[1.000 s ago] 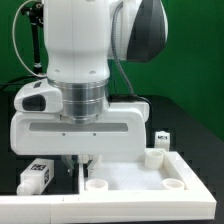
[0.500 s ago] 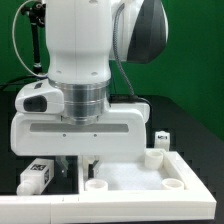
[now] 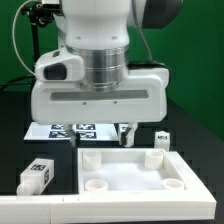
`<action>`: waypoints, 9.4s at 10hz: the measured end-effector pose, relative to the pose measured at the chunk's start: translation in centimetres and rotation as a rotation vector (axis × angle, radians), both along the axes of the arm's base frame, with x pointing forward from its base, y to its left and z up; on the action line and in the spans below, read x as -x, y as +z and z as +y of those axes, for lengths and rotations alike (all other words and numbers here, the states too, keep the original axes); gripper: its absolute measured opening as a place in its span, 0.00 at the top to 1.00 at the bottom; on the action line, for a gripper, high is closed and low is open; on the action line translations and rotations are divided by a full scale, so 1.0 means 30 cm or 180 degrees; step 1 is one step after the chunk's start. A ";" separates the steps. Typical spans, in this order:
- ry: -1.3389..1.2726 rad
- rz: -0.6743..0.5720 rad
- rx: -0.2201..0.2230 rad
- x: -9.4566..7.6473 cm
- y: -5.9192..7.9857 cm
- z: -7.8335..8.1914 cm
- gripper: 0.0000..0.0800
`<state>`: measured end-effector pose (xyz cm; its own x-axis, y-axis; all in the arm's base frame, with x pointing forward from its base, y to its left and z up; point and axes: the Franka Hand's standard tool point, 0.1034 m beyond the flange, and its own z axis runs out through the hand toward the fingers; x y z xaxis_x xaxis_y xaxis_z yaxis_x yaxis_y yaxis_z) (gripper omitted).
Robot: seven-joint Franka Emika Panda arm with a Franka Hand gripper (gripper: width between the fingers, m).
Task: Assemble one leg
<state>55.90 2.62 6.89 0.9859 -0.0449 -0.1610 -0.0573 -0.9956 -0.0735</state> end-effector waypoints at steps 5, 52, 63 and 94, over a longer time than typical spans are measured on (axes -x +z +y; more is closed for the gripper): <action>0.0140 0.0645 -0.0062 0.038 0.067 0.107 0.19; -0.0395 -0.1344 -0.0018 -0.182 0.165 0.215 0.64; -0.0092 -0.2294 0.0058 -0.282 0.155 0.264 0.64; -0.0222 -0.2511 0.0119 -0.247 0.034 0.277 0.62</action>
Offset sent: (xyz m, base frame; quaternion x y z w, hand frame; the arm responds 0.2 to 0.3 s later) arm 0.0000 0.0000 0.0000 0.0000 -0.1938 0.0000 0.9810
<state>63.31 10.92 7.93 0.8031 -0.1023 0.5870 -0.0645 -0.9943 -0.0850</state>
